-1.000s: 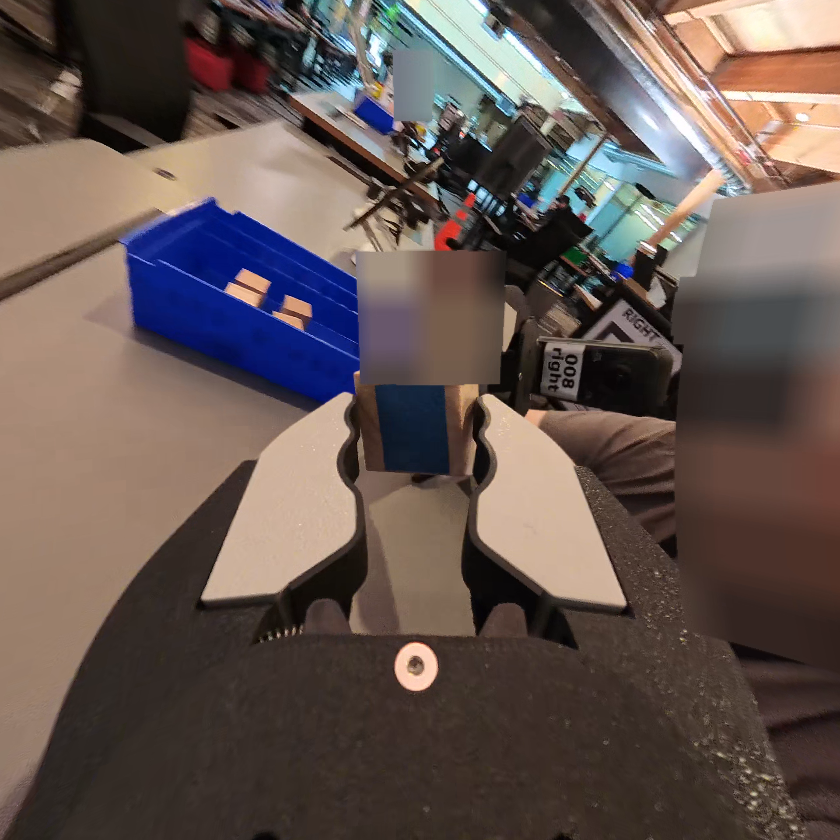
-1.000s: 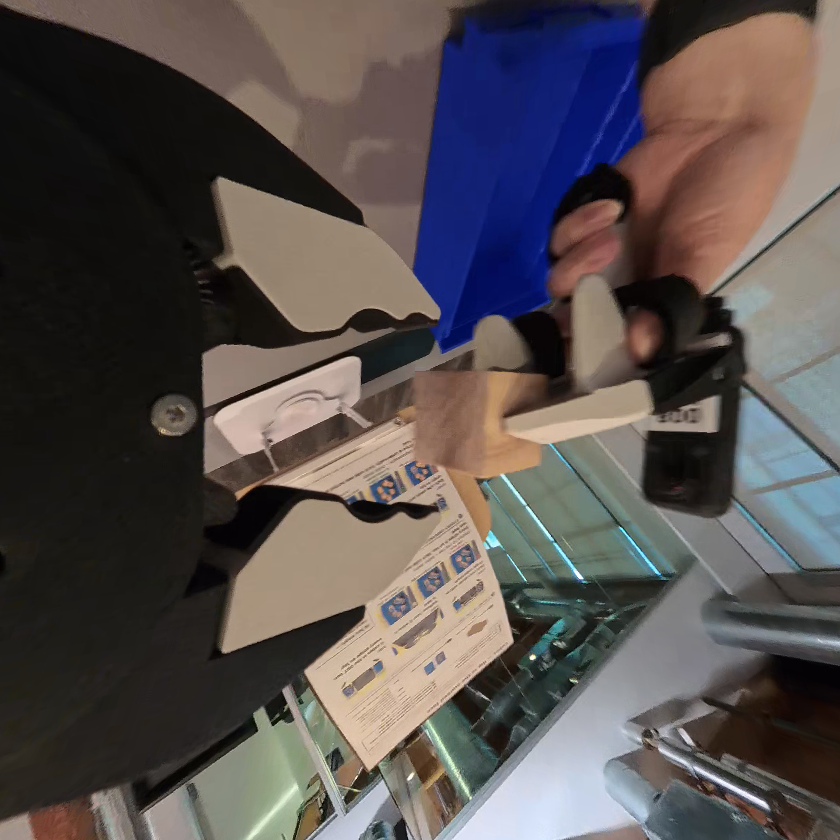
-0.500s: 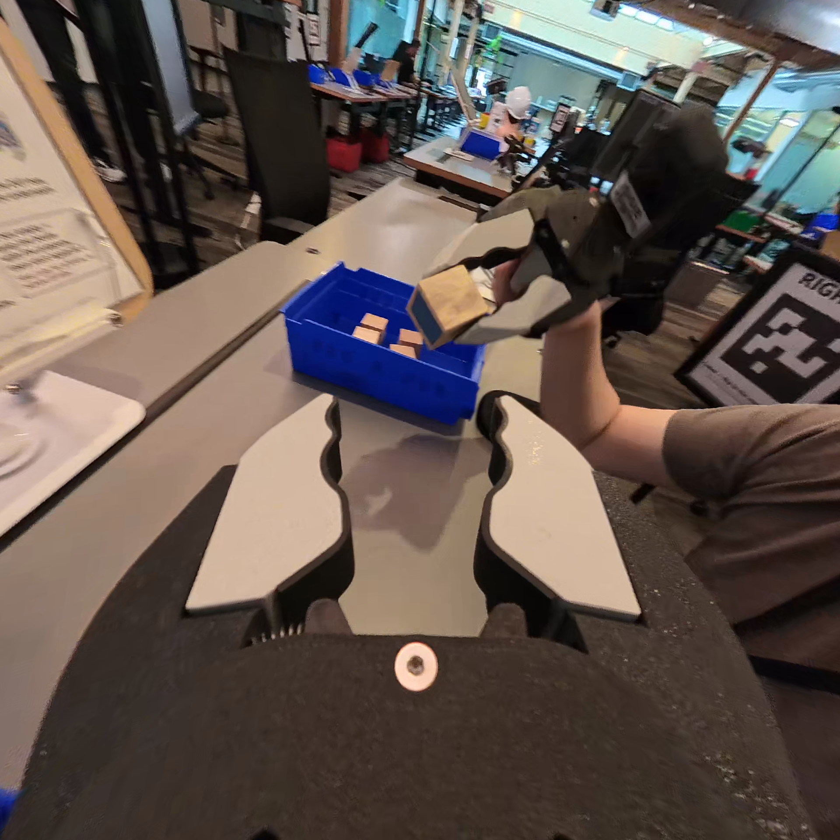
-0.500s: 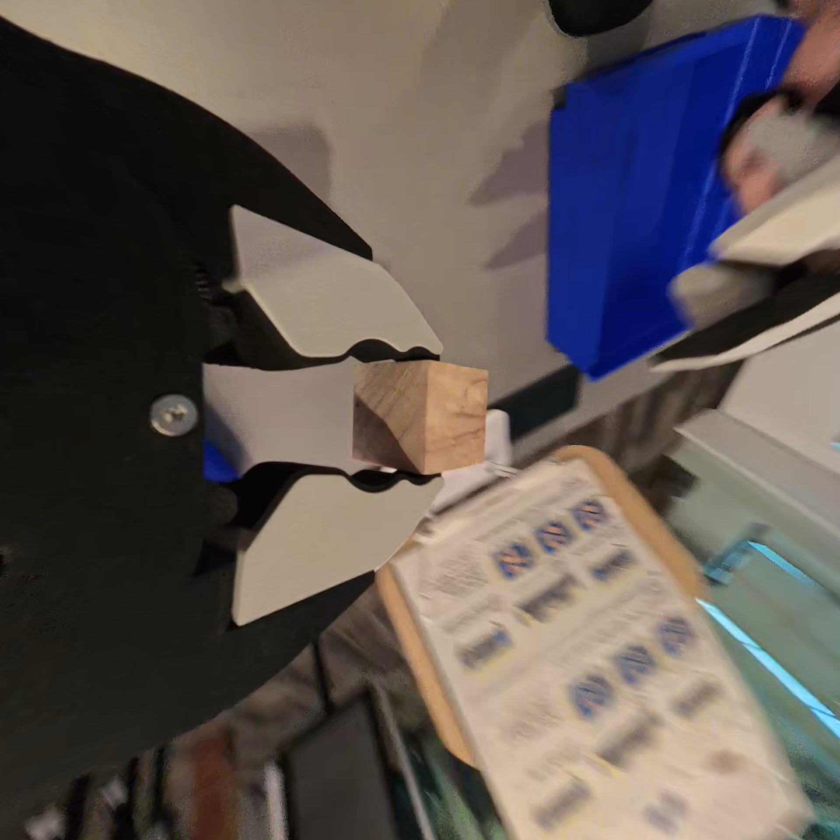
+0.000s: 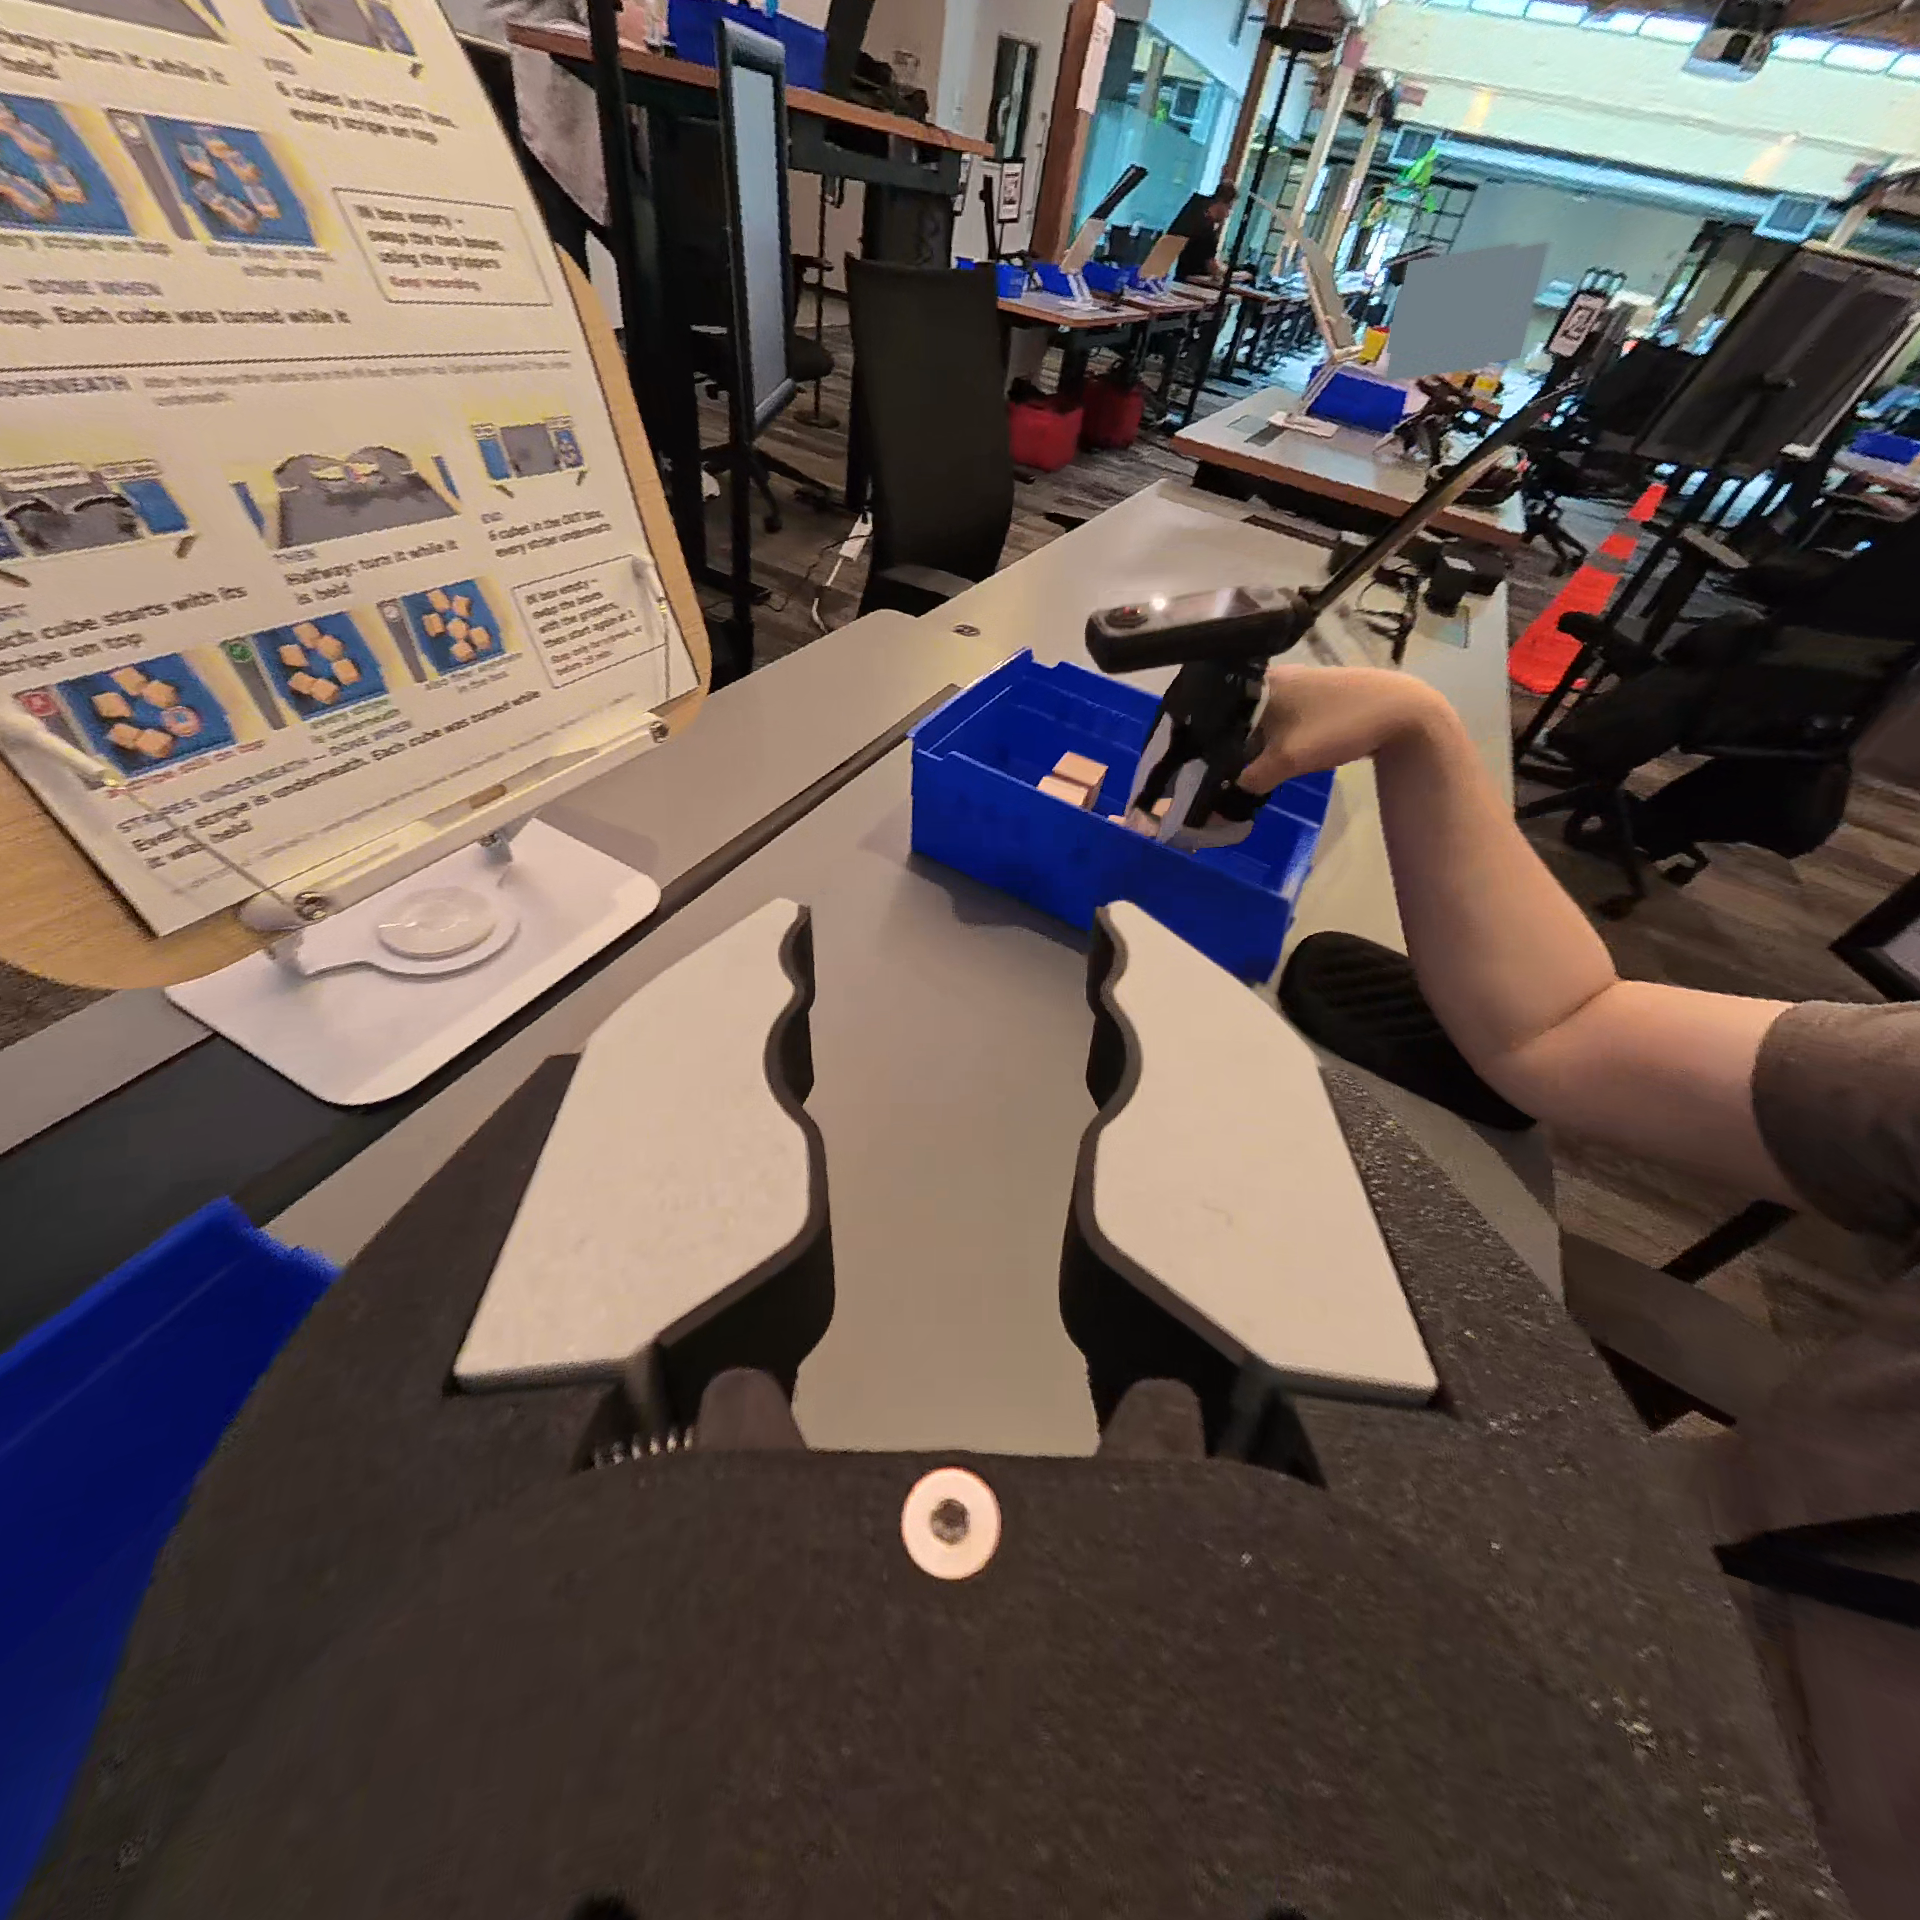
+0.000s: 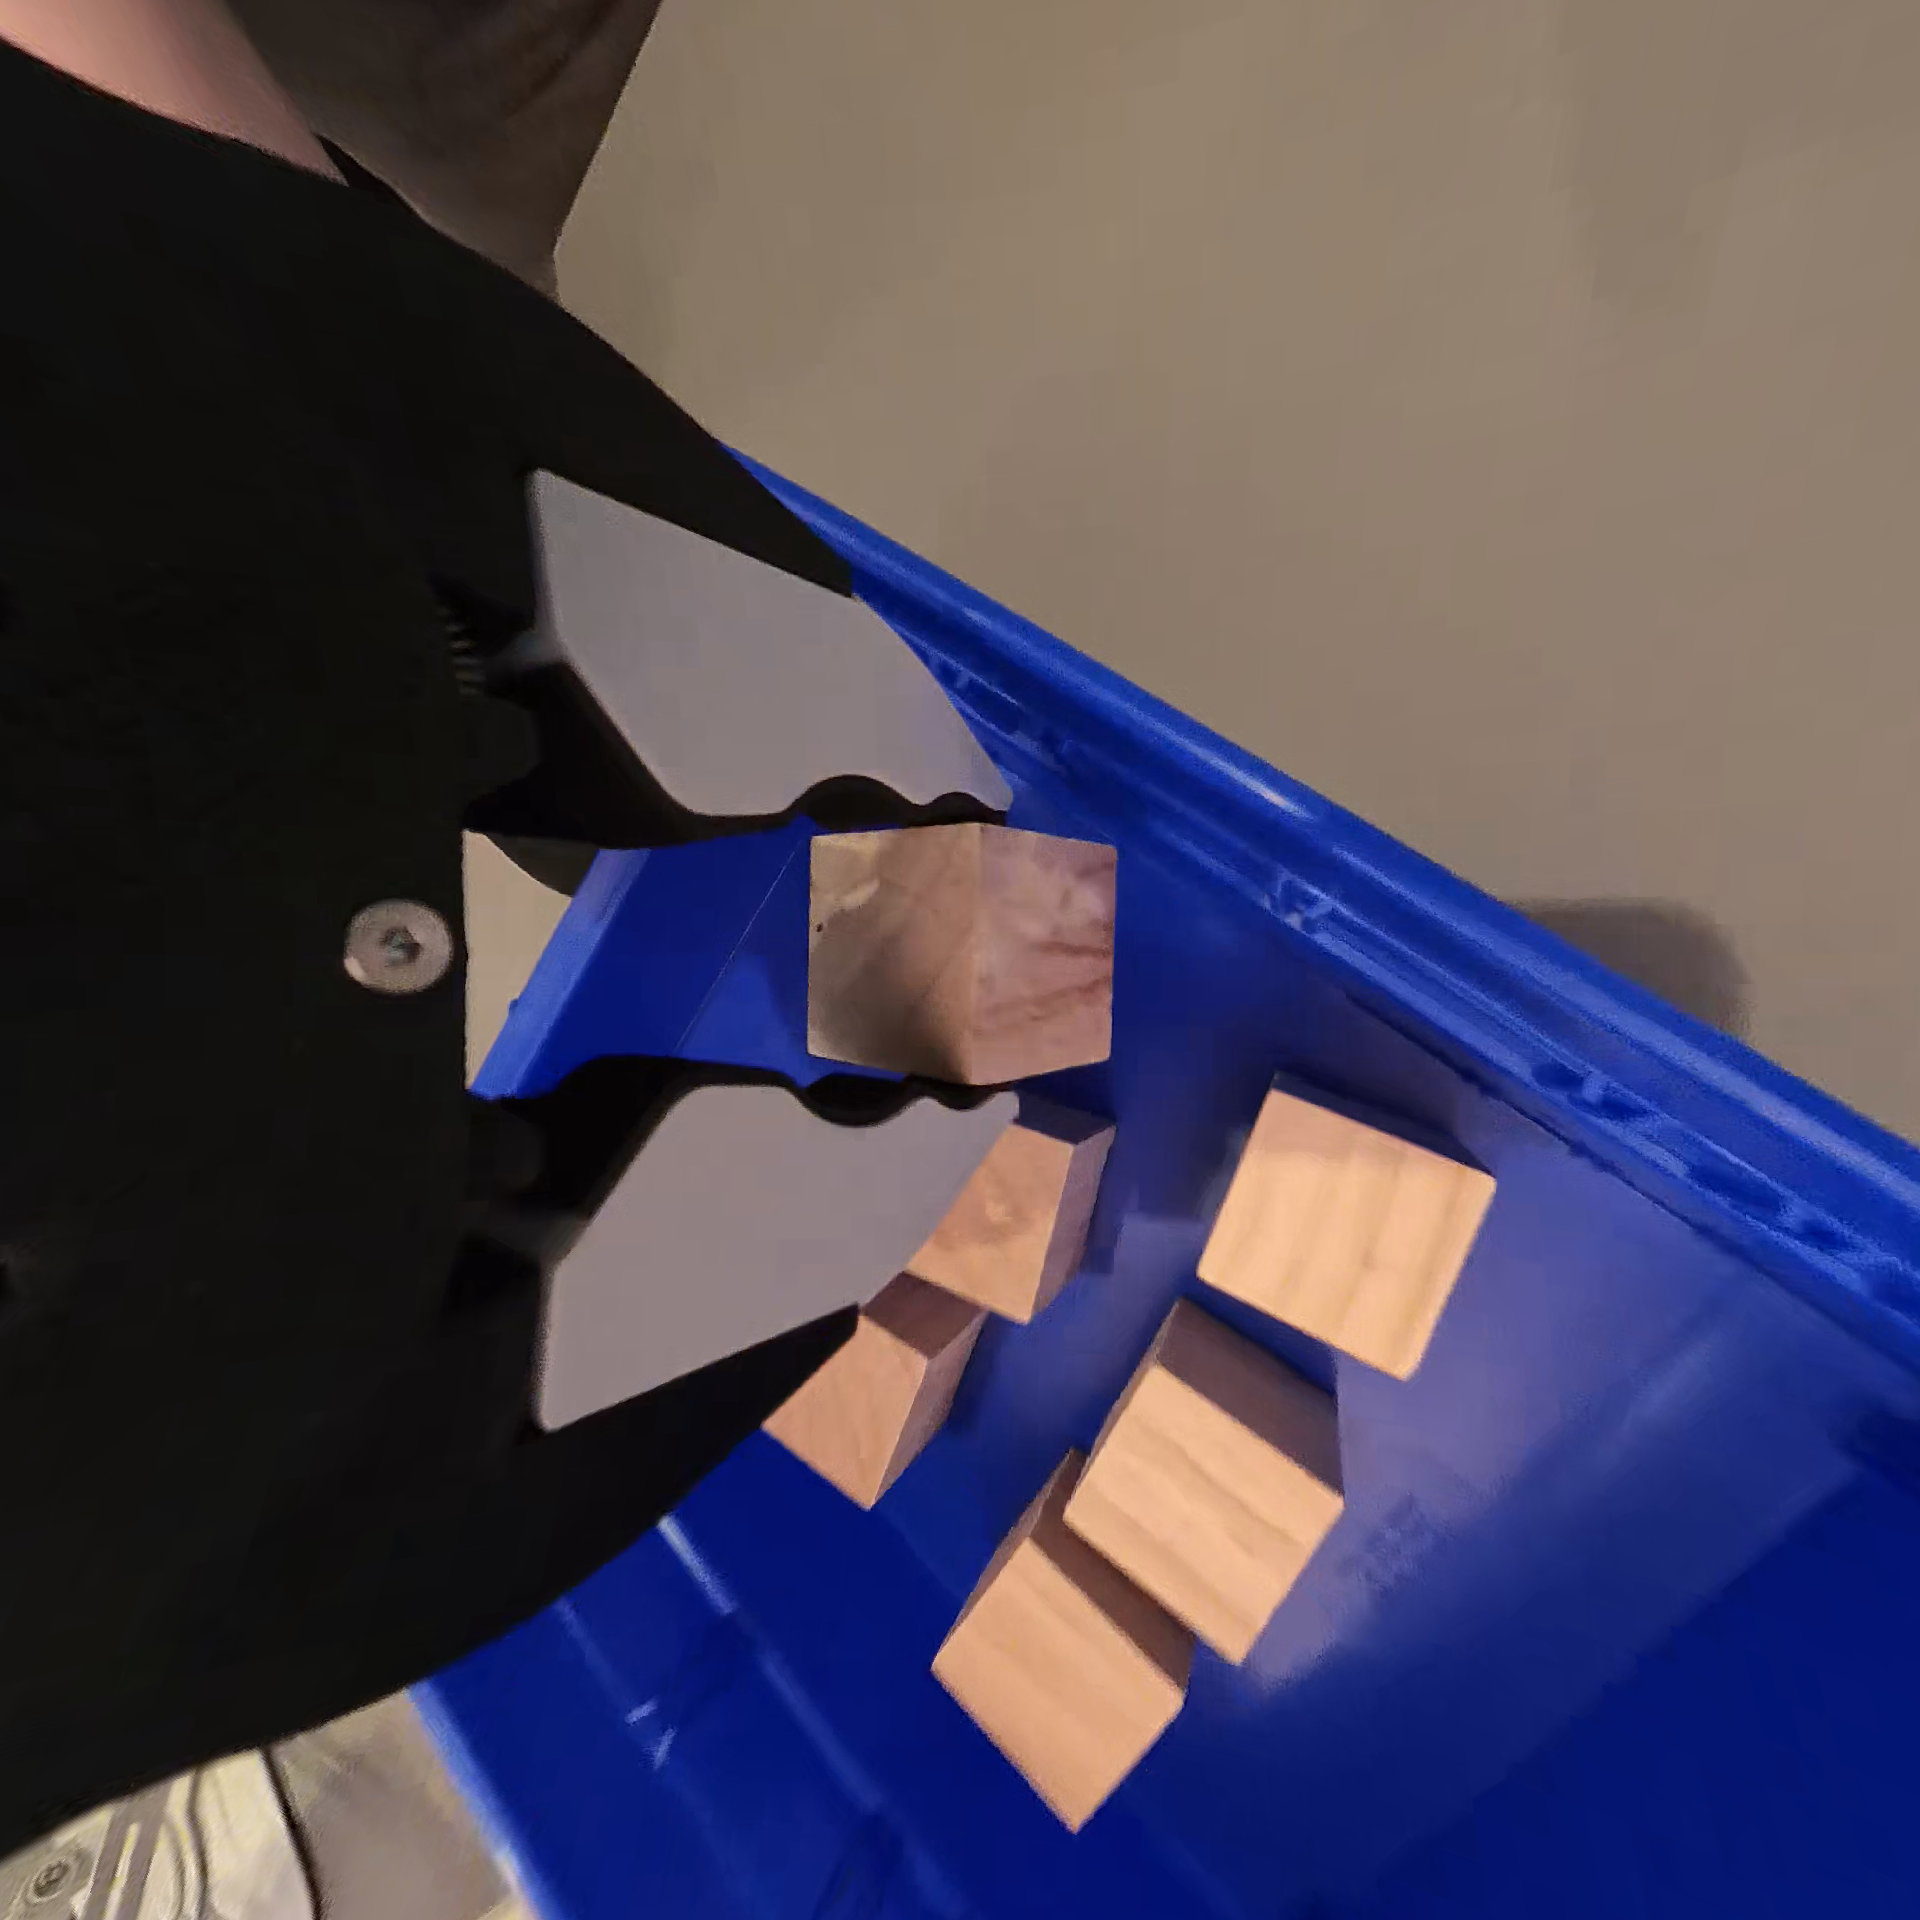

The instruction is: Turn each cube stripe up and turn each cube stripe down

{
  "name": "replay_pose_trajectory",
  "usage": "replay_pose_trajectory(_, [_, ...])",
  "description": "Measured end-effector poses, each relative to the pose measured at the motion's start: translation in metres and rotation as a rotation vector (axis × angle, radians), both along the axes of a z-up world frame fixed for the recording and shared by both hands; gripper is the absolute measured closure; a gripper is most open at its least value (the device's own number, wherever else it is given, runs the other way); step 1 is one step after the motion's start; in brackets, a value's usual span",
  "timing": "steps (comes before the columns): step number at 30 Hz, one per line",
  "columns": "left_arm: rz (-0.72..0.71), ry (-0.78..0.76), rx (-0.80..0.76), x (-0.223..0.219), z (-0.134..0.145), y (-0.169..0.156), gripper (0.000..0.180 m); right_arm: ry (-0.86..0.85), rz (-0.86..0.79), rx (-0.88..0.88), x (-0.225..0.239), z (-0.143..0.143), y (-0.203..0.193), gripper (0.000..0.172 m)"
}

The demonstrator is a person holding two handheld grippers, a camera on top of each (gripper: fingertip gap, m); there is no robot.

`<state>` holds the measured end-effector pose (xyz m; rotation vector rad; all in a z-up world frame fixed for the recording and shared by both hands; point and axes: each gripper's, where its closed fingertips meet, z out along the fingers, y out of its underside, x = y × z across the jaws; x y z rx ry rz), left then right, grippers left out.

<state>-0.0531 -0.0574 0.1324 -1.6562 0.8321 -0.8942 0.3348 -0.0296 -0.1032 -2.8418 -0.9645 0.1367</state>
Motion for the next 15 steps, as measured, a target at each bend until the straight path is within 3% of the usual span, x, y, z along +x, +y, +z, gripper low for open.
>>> replay_pose_trajectory(7, [0.093, 0.04, 0.004, -0.019, -0.005, 0.013, 0.13, -0.14, -0.022, -0.093, 0.009, -0.032, 0.004, 0.125])
replay_pose_trajectory(15, [0.257, 0.166, -0.001, -0.048, -0.02, 0.032, 0.128, -0.126, -0.033, -0.02, 0.009, -0.018, 0.009, 0.119])
